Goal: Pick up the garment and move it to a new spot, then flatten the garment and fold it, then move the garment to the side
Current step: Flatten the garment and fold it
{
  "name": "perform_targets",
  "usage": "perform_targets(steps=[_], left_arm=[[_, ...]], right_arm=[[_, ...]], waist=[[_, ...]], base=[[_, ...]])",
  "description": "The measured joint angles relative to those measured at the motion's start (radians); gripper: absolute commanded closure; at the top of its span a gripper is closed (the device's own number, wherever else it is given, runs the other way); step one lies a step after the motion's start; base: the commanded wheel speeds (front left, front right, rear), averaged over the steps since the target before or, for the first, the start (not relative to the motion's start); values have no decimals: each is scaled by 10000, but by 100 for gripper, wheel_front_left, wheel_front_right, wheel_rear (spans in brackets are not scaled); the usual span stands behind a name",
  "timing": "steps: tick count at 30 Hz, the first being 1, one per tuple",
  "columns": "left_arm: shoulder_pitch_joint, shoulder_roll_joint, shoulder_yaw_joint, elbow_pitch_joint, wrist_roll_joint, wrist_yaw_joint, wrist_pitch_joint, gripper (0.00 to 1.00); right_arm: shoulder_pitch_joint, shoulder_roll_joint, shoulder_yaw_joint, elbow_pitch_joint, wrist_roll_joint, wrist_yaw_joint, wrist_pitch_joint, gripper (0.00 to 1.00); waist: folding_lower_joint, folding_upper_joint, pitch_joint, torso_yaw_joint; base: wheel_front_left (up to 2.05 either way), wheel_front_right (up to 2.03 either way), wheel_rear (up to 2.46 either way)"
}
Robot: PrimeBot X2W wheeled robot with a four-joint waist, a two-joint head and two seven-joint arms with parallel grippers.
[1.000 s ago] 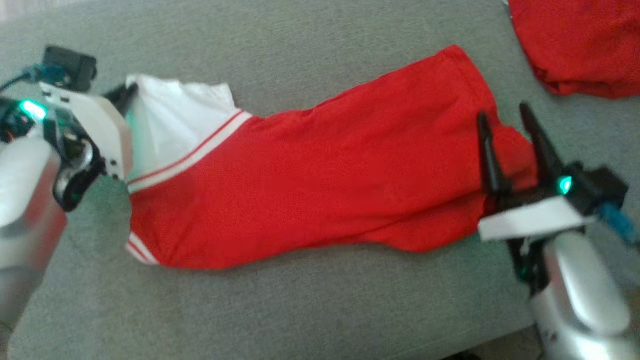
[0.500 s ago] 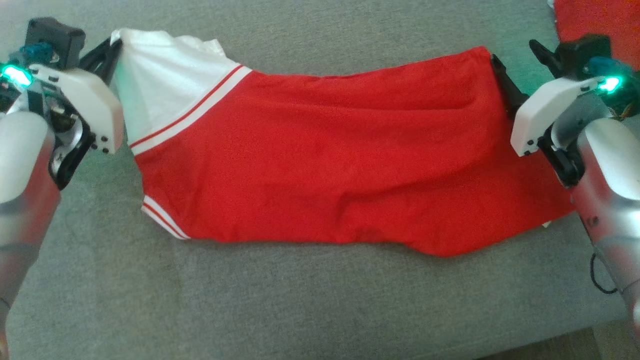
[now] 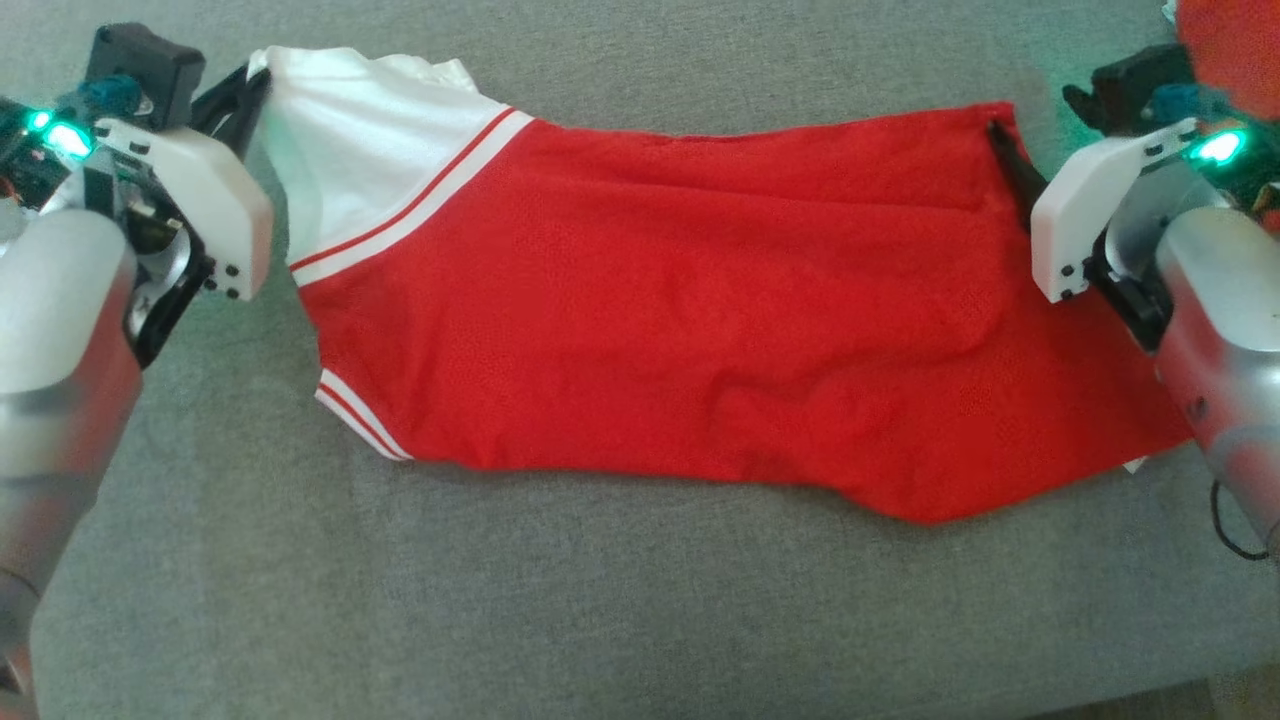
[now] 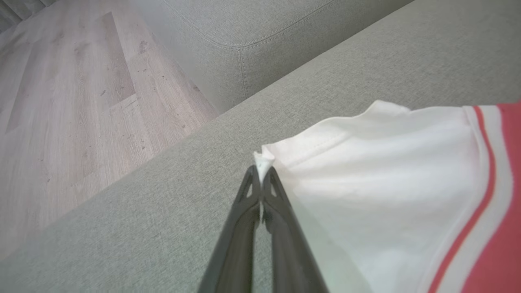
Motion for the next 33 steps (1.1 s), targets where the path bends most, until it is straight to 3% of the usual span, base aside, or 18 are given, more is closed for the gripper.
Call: perform_targets(steps=[10, 11, 13, 14, 15, 16, 23, 29, 33], left_arm=[[-101, -31, -537, -23, -399, -2, -132, 100], [-118, -29, -583, -40, -445, -2, -176, 100], [-127, -29, -708, -73, -541, -4, -180, 100], [-127, -29, -765, -77, -571, -4, -215, 100], [-127, -27, -794, -79, -617, -4, -255, 100], [-128, -27, -823, -81, -648, -4, -270, 100], [-140, -13, -957, 56, -742, -4, -842, 100], [-617, -19, -811, 92, -734, 21, -1668, 100], [-2206, -21, -539, -67, -334, 295, -2332, 100]], right_arm=[[-555, -447, 2017, 79, 1164, 0, 520, 2], [-628, -529, 2230, 40, 1277, 0, 550, 12], [-715, -640, 2587, -92, 1567, 0, 698, 52], [-730, -662, 2761, -173, 1747, 0, 750, 64], [-747, -685, 2930, -267, 1929, 0, 825, 93], [-772, -717, 3087, -360, 2132, 0, 878, 100], [-956, -1001, 3942, -539, 2897, 0, 525, 100], [-1400, -1168, 4136, -420, 2909, 0, -867, 100], [-3144, -1553, 3685, -203, 2964, 0, -2307, 100]], waist=[[-1, 0, 40, 302], [-1, 0, 64, 330], [-1, 0, 99, 382], [-1, 0, 113, 407], [-1, 0, 123, 429], [-1, 0, 130, 448], [0, 0, -6, 471], [0, 0, -265, 437], [0, 0, -304, 446]], base=[[0, 0, 0], [0, 0, 0], [0, 0, 0], [0, 0, 0], [0, 0, 0], [0, 0, 0], [0, 0, 0], [0, 0, 0], [0, 0, 0]])
